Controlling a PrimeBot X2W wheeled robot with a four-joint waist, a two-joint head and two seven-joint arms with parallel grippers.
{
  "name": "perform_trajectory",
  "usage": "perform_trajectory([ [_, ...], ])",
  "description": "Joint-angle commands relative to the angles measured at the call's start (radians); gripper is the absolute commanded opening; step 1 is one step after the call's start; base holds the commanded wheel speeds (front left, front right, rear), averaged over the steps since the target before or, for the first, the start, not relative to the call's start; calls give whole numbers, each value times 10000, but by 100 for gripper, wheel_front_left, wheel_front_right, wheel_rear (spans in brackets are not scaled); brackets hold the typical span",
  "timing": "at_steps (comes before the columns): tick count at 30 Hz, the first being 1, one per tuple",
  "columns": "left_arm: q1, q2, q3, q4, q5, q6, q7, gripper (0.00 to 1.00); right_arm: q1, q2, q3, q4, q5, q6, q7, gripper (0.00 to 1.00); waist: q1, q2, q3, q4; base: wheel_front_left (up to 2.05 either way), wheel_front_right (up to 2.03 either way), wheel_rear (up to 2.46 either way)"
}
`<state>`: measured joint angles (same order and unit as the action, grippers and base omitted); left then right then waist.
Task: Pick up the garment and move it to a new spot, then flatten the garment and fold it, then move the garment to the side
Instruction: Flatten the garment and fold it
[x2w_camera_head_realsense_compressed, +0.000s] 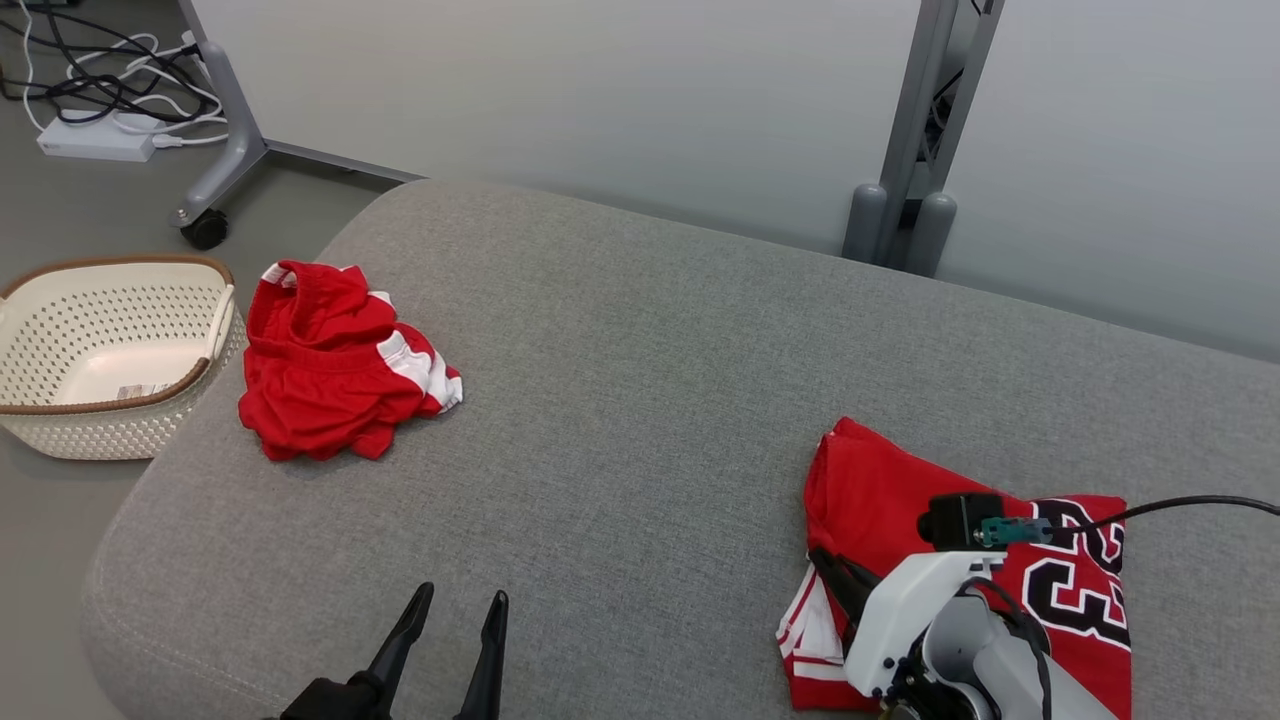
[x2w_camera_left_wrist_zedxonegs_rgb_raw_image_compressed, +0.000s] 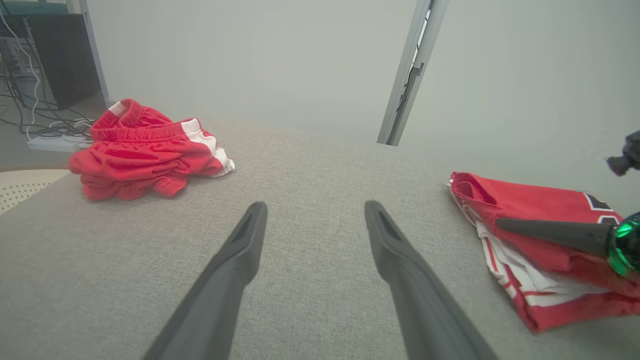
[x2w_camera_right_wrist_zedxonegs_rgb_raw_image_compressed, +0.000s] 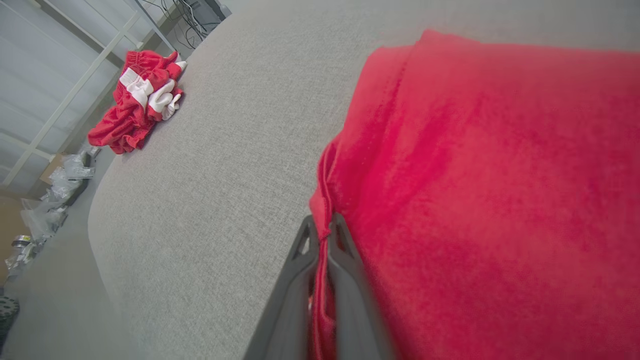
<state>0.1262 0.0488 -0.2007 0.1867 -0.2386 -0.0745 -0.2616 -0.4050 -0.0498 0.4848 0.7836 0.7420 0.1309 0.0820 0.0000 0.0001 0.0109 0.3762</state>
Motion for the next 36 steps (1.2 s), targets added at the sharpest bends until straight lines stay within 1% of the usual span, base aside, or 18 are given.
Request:
perform_trajectory([
  [1,-189,36,17,4,-59,43,-38,100,-105,-28,109,96,129,-4,-116,10,0,-1,-3,-10,0,0,0],
  [2,-177,36,17,11,-74,66,-39,100,-163,-29,247,195,241,-4,-195,48,0,-1,-8,-25,0,0,0],
  [3,-169,35,17,18,-85,83,-37,100,-215,-26,357,260,364,-4,-352,100,0,-1,-20,-47,0,0,0],
  [9,-101,35,134,-58,-57,167,-39,100,-590,-43,852,72,1172,-4,-1456,100,0,-1,-166,-457,0,0,0],
  [13,-10,36,197,-99,-54,221,-37,100,-915,-47,741,184,997,-4,-2442,100,0,-1,-302,-975,0,0,0],
  [16,-2,35,276,-146,-169,305,-39,100,-1173,-160,528,365,472,-4,-3021,100,0,-1,-358,-1450,0,0,0],
  [19,-47,41,427,-291,-957,540,-37,100,-1222,-432,214,341,-5,-4,-3325,100,0,-1,-385,-1962,0,0,0],
  [20,-80,33,423,-321,-1054,613,-37,100,-1203,-515,87,316,-158,-4,-3380,100,0,-1,-393,-2140,0,0,0],
  [24,-222,39,353,-397,-1099,858,-37,100,-895,-863,-568,39,-1053,-4,-3485,100,0,-1,-419,-2807,0,0,0],
  [26,-281,36,353,-395,-1053,908,-37,100,-667,-1003,-1039,-436,-1683,-4,-3488,100,0,-1,-427,-3138,0,0,0],
  [30,-324,36,421,-350,-929,983,-37,100,203,-1060,-1991,-1587,-3028,-4,-3487,100,0,-1,-455,-3678,0,0,0],
  [32,-348,38,425,-350,-864,1001,-39,100,701,-1014,-2403,-2168,-3574,-4,-3487,100,0,-1,-479,-3846,0,0,0],
  [36,-336,39,377,-337,-773,1037,-37,100,1764,-951,-3137,-3238,-4276,-4,-3490,100,0,-1,-554,-4010,0,0,0],
])
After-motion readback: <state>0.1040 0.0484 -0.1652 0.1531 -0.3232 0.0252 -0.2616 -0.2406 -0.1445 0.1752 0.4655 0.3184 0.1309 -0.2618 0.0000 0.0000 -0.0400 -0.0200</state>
